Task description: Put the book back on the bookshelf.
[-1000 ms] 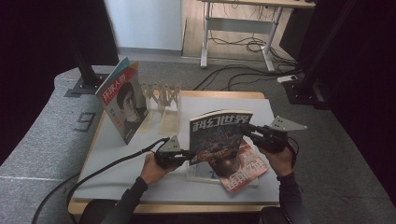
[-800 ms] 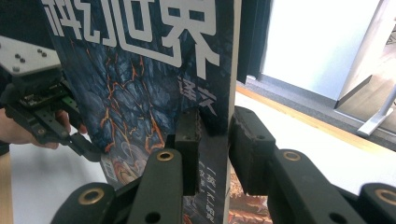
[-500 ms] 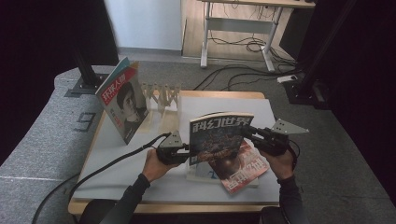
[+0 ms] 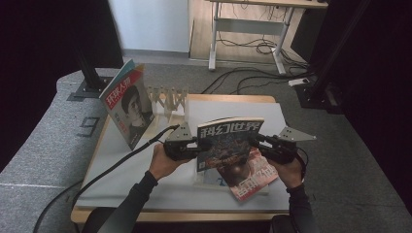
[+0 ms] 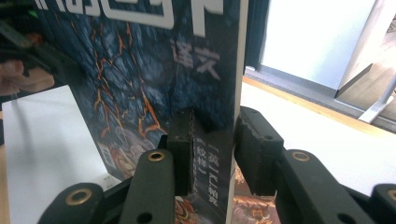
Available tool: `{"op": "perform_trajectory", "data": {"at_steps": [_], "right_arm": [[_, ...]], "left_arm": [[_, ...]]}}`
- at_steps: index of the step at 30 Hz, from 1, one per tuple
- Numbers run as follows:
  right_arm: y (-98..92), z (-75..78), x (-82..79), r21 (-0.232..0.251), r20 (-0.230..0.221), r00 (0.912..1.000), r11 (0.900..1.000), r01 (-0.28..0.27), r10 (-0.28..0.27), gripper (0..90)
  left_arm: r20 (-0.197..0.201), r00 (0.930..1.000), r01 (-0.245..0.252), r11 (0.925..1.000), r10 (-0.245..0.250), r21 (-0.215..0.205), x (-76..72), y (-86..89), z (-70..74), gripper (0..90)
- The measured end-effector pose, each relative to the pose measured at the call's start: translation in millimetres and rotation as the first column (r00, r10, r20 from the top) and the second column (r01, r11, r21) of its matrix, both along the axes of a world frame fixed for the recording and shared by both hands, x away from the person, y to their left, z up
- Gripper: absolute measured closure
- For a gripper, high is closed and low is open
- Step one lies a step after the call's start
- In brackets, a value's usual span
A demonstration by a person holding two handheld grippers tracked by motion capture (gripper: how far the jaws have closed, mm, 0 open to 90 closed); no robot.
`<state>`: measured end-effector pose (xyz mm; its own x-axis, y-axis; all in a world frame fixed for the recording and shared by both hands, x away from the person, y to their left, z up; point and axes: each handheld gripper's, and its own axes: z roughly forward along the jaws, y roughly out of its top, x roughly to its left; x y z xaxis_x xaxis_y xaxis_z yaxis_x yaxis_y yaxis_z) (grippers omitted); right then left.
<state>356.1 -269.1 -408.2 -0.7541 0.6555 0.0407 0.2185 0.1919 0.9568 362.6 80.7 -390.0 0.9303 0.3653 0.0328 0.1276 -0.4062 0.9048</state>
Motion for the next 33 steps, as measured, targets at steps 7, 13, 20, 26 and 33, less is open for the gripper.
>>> {"op": "perform_trajectory", "data": {"at_steps": [7, 13, 20, 26, 33], "right_arm": [[3.2, -15.2, 2.1, -0.038, -0.027, 0.9995, 0.999, 0.014, -0.015, 64.7], [3.8, -28.0, 3.0, -0.056, -0.048, 0.9986, 0.998, 0.019, -0.022, 64.5], [5.6, -40.6, 2.7, -0.064, -0.071, 0.997, 0.998, 0.028, -0.032, 64.0], [4.7, -50.9, 2.0, -0.068, -0.091, 0.995, 0.997, 0.034, -0.04, 64.0], [3.0, -59.4, 2.3, -0.073, -0.106, 0.9928, 0.996, 0.048, -0.055, 63.2]], "left_arm": [[-0.032, 0.9995, -0.003, 0.9997, 0.002, -0.023, 3.1, -1.0, 9.0, 70.3], [-0.045, 0.999, -0.008, 0.9992, 0.007, -0.038, 6.1, 2.9, 16.4, 70.7], [-0.029, 0.9996, -0.005, 0.9998, 0.004, -0.021, 5.2, -5.1, 25.8, 73.2], [-0.013, 0.9997, -0.021, 0.9998, 0.021, 0.0, 4.3, -9.8, 27.2, 80.6], [-0.006, 0.9985, -0.054, 0.9985, 0.054, -0.011, 3.7, -11.6, 26.4, 82.2]]}}
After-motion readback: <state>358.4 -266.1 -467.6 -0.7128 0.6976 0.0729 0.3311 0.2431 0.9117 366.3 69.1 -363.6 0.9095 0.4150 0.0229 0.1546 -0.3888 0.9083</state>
